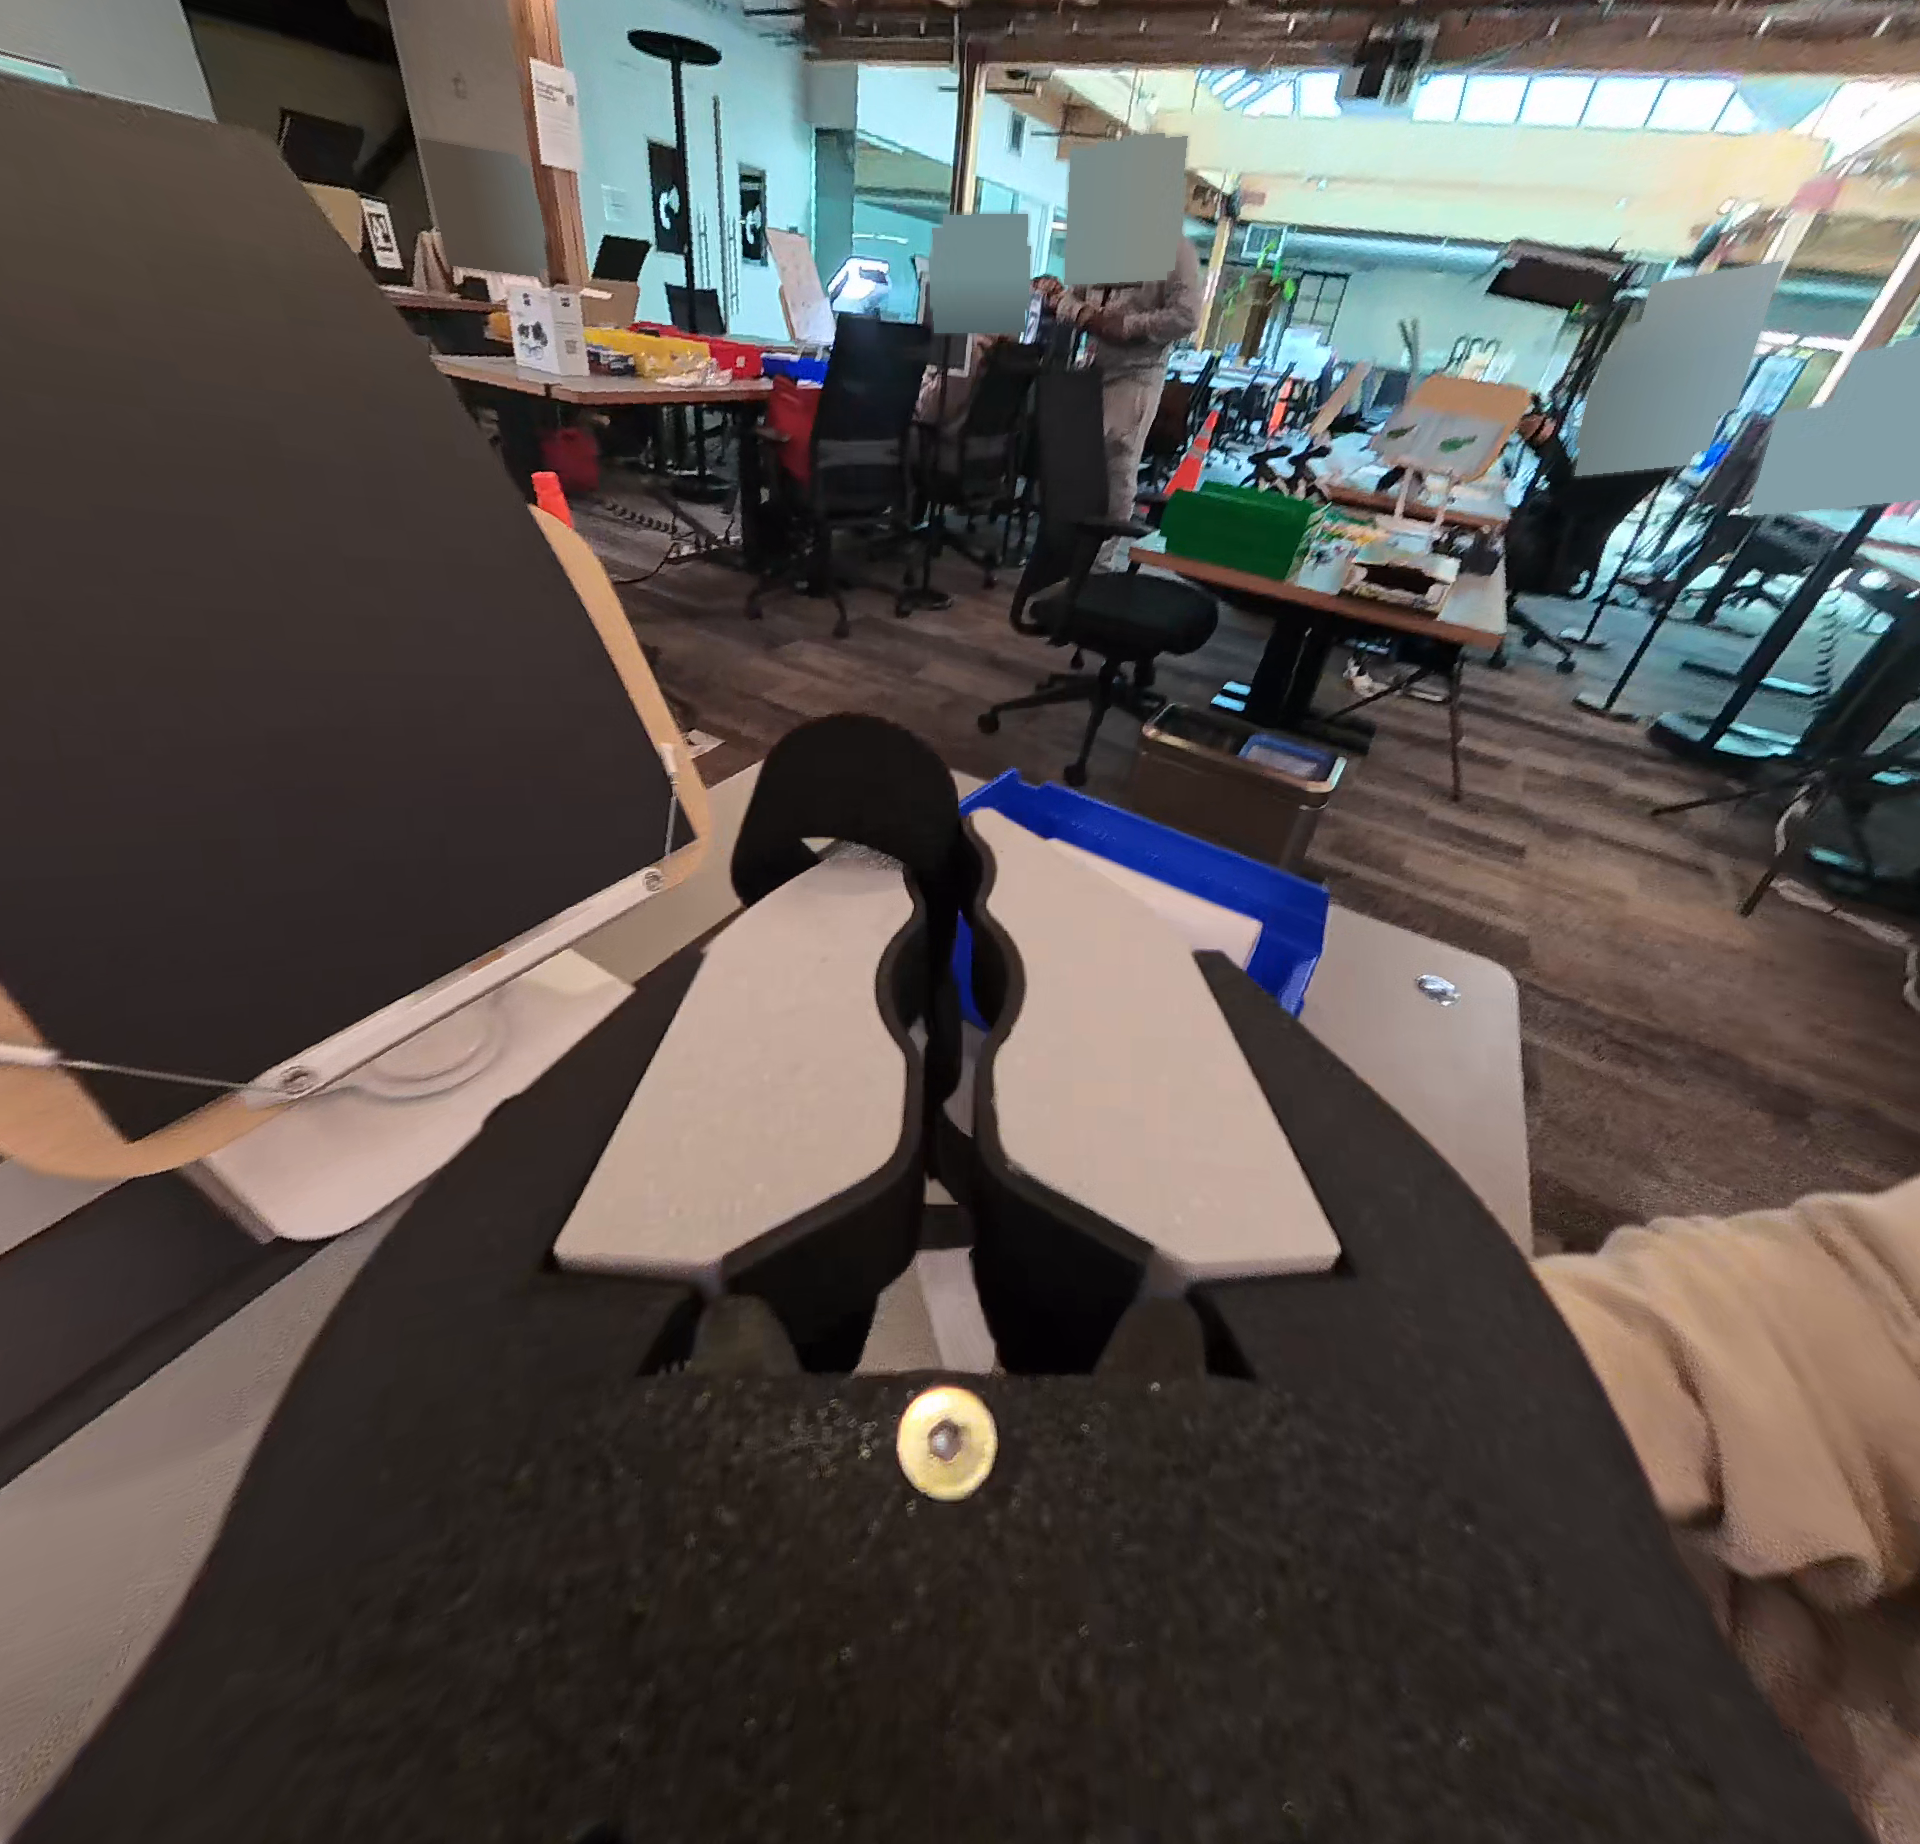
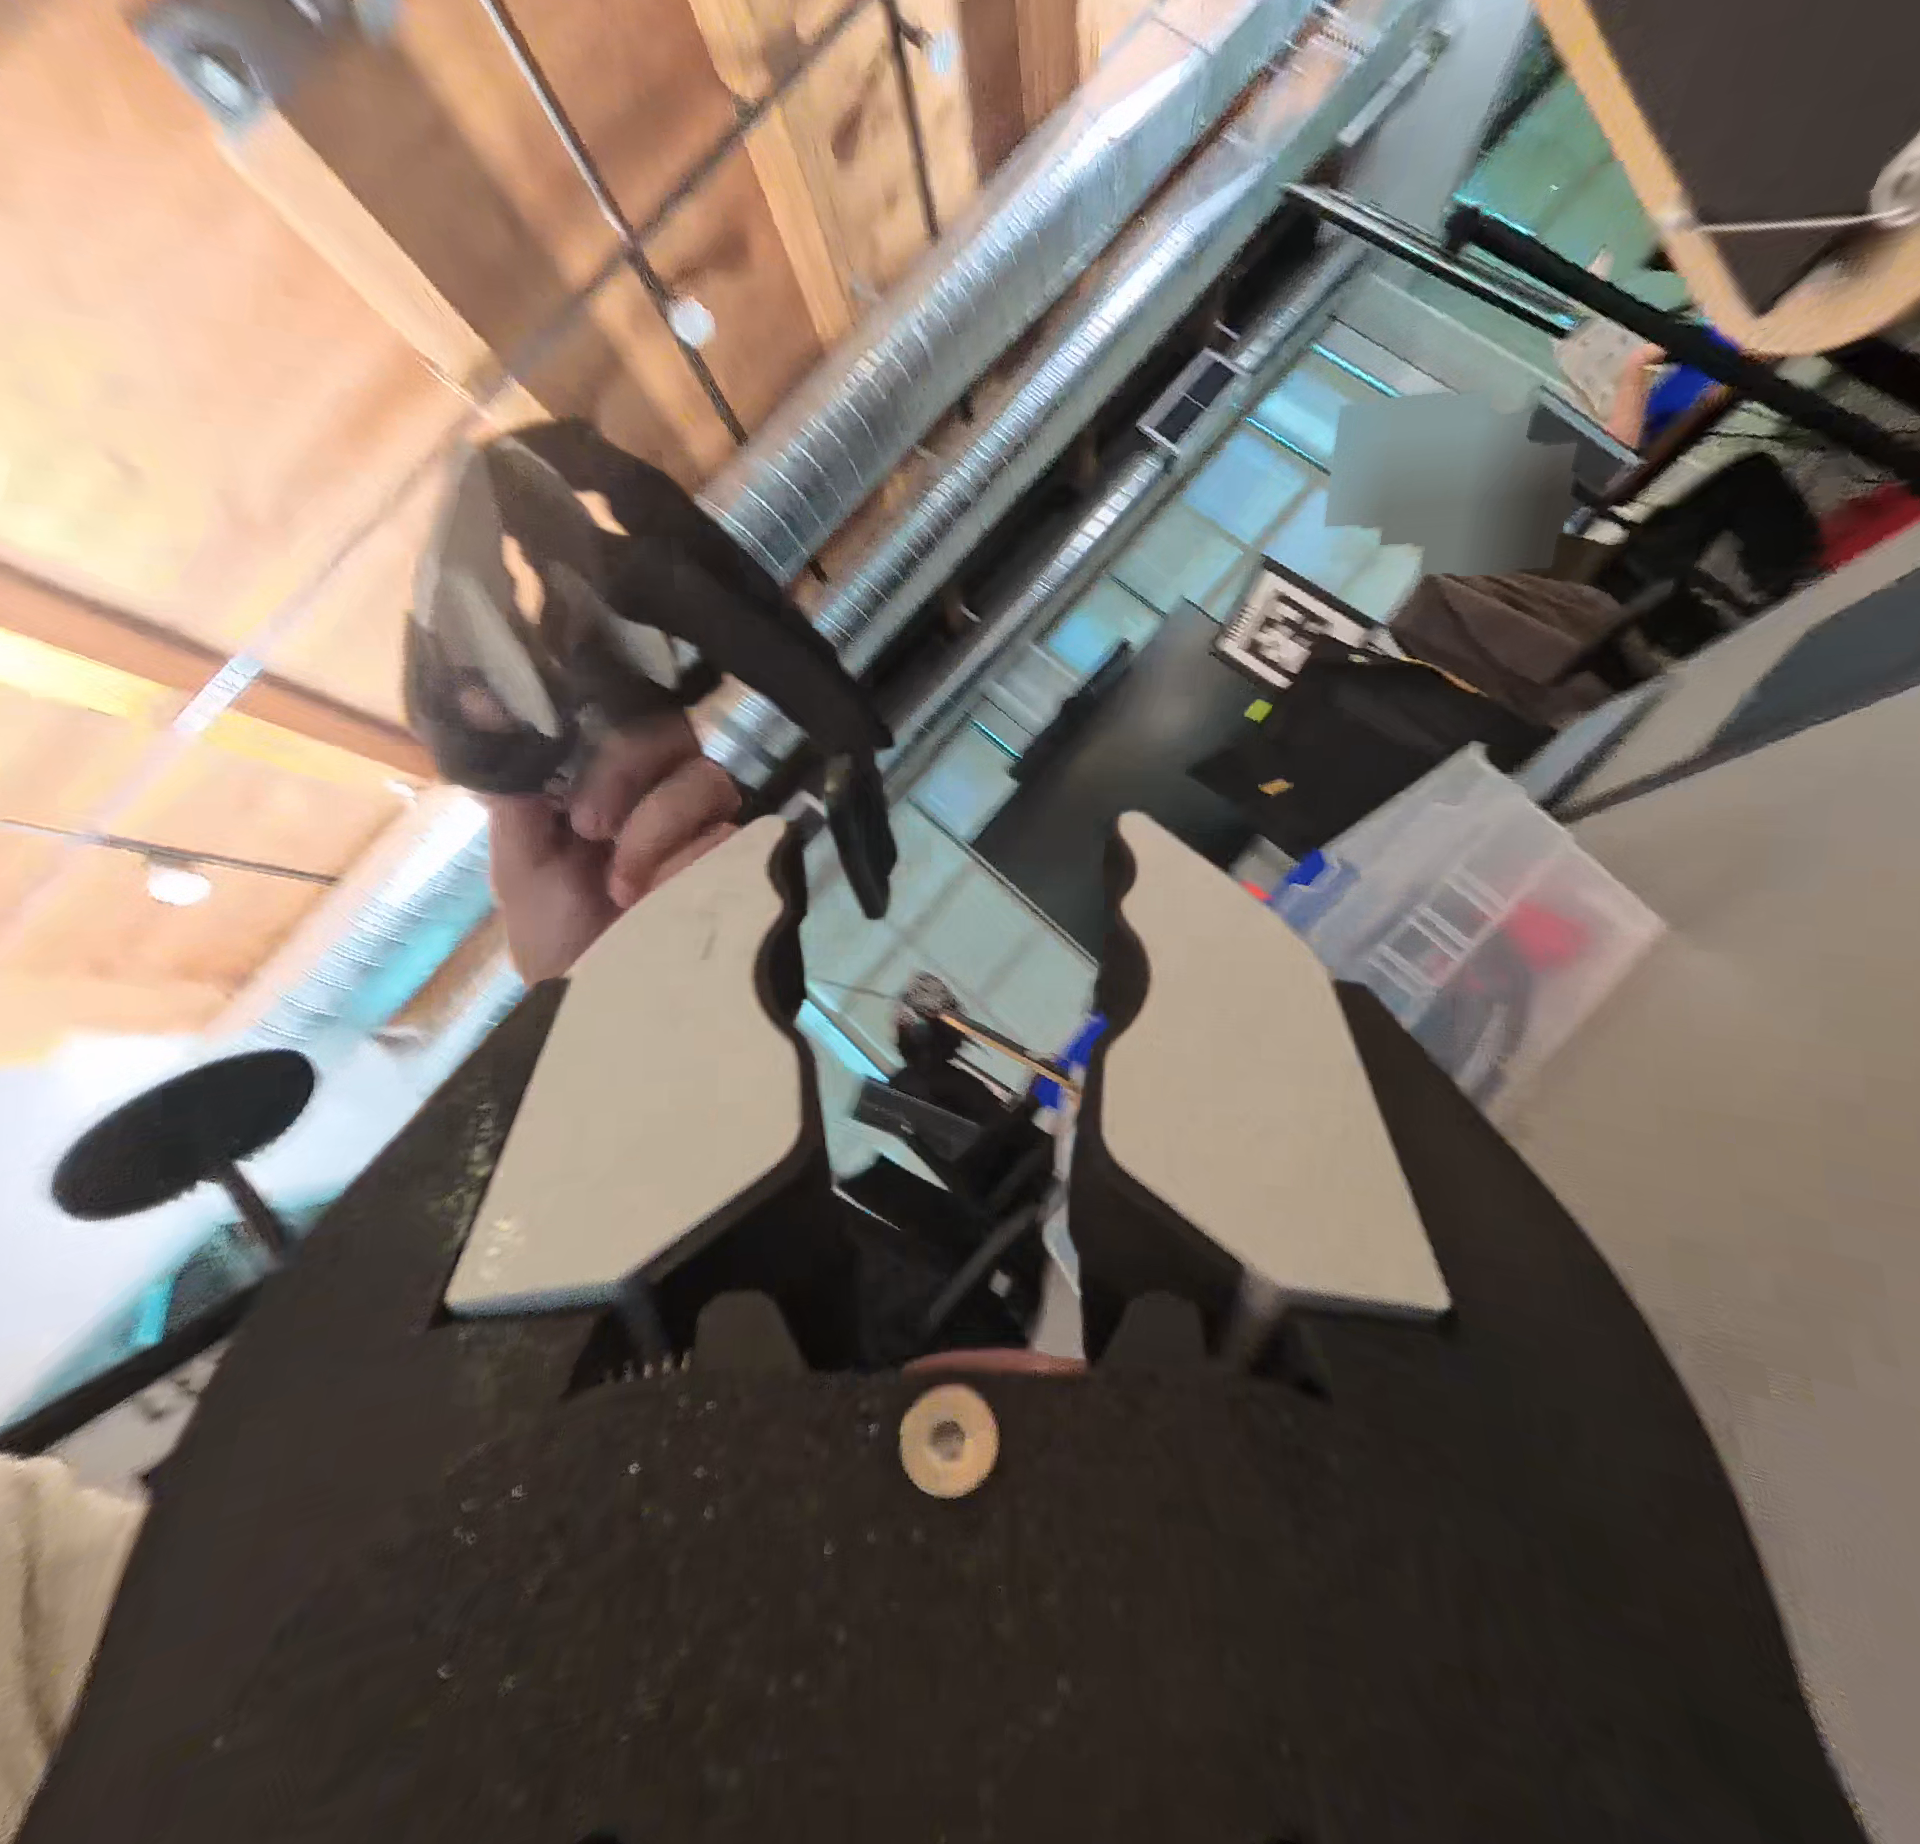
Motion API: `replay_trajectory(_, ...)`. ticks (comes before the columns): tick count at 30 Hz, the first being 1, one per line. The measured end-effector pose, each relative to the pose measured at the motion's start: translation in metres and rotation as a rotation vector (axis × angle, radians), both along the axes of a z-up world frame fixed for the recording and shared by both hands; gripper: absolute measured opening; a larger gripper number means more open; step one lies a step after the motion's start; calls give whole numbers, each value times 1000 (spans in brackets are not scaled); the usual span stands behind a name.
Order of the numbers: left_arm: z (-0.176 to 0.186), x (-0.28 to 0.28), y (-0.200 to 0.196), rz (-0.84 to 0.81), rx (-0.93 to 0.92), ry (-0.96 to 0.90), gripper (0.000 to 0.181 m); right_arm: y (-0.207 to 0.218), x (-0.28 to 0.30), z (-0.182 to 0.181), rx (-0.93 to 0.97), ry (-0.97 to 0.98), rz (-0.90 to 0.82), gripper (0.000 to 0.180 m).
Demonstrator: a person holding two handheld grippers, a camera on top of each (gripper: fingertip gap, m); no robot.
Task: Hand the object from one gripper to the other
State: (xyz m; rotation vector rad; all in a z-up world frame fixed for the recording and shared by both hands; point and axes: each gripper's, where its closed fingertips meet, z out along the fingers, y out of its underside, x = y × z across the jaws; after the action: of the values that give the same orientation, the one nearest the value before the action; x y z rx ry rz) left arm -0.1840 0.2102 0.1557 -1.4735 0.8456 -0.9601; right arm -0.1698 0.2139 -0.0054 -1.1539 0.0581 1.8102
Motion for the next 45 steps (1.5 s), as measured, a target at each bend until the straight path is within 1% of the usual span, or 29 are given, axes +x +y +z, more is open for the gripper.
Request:
replay_trajectory(1,-1,5,0,-4,-10,-12,1,-1,5,5,18,64,-5,41)
replay_trajectory(2,-4,9,1,2,-17,-19,1,0,13,7,23,102,-43,32)
replay_trajectory(3,-6,11,2,5,-24,-22,1,1,20,8,22,120,-81,30)
replay_trajectory(4,-9,13,2,3,-31,-24,1,0,24,9,37,121,-87,13)
replay_trajectory(5,-13,15,3,7,-36,-24,1,-2,25,8,54,98,-75,8)
replay_trajectory(7,-20,12,8,35,-44,-25,1,-3,33,7,68,65,-105,7)
replay_trajectory(11,-38,-1,18,68,-100,-28,3,-8,39,5,91,-17,-94,7)
replay_trajectory(12,-44,-6,20,80,-115,-20,8,-9,41,5,99,-46,-97,7)
replay_trajectory(14,-61,-19,21,113,-146,26,28,-11,45,5,113,-82,-102,7)
replay_trajectory(17,-97,-48,16,191,-171,145,42,-9,53,4,130,-150,-127,7)
replay_trajectory(19,-120,-71,6,225,-188,212,45,-6,55,-1,146,-262,-148,7)
replay_trajectory(21,-135,-87,-11,196,-204,240,44,-5,55,-6,180,-372,-155,8)
replay_trajectory(24,-151,-95,-41,87,-217,303,45,-10,53,-6,245,-494,-121,7)
replay_trajectory(26,-156,-93,-52,39,-187,378,53,-14,48,-9,301,-615,-95,7)
replay_trajectory(28,-156,-83,-60,-9,-150,453,59,-20,40,-16,358,-767,-43,7)
replay_trajectory(31,-152,-58,-66,-81,-81,516,59,-37,30,-25,442,-954,71,7)
replay_trajectory(34,-166,-31,-71,-156,-69,595,61,-52,26,-28,514,-1115,137,7)
replay_trajectory(38,-197,-8,-80,-214,-71,747,59,-68,23,-26,595,-1264,166,7)
replay_trajectory(40,-205,-1,-80,-215,-63,774,54,-75,20,-27,624,-1305,177,7)
replay_trajectory(41,-206,2,-81,-217,-65,763,48,-76,19,-28,629,-1319,176,7)
replay_trajectory(43,-207,6,-84,-238,-75,736,6,-76,18,-26,631,-1319,158,7)
replay_trajectory(45,-206,6,-81,-226,-75,710,5,-77,18,-24,621,-1300,166,7)
